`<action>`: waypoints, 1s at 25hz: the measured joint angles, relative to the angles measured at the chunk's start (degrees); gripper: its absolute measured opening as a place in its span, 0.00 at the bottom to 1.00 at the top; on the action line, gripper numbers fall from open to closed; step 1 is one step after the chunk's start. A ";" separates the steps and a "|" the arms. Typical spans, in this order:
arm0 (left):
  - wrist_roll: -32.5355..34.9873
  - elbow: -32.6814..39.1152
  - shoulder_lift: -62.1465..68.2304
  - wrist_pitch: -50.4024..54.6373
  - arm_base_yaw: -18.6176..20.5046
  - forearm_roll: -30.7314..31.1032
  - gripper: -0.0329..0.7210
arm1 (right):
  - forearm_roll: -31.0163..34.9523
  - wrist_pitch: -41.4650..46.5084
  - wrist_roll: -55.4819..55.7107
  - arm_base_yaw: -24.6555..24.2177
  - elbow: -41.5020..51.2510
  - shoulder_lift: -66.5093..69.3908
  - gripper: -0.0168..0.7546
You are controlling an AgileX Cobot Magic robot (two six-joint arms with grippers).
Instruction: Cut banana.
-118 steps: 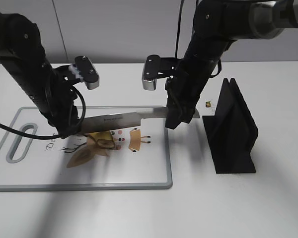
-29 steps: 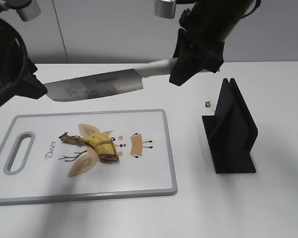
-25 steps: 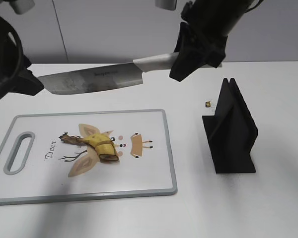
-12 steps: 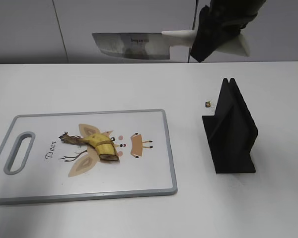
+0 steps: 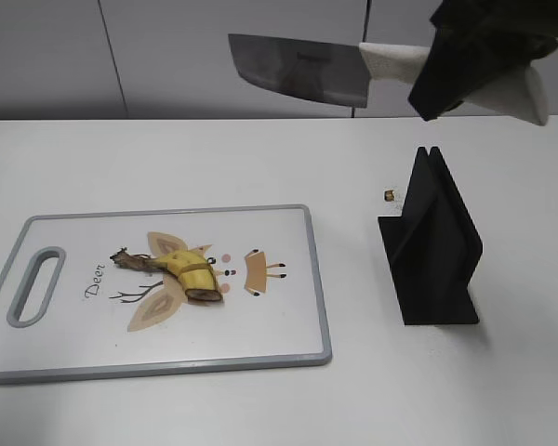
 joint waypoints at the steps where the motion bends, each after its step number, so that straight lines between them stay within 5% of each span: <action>1: 0.00 1.18 -1.84 -0.09 0.00 -0.06 0.83 | -0.18 0.06 1.41 0.00 1.10 -1.58 0.23; 11: -3.03 11.80 -28.39 -0.61 0.00 -0.12 0.83 | -14.74 -6.08 21.39 -1.72 10.74 -15.78 0.23; 18: -4.44 16.89 -46.59 -0.28 0.00 -1.00 0.82 | -16.17 -7.45 27.04 -7.08 17.45 -19.56 0.23; 25: -4.80 17.09 -61.39 0.02 0.00 -1.24 0.78 | -13.37 -15.36 30.71 -7.41 25.64 -19.67 0.23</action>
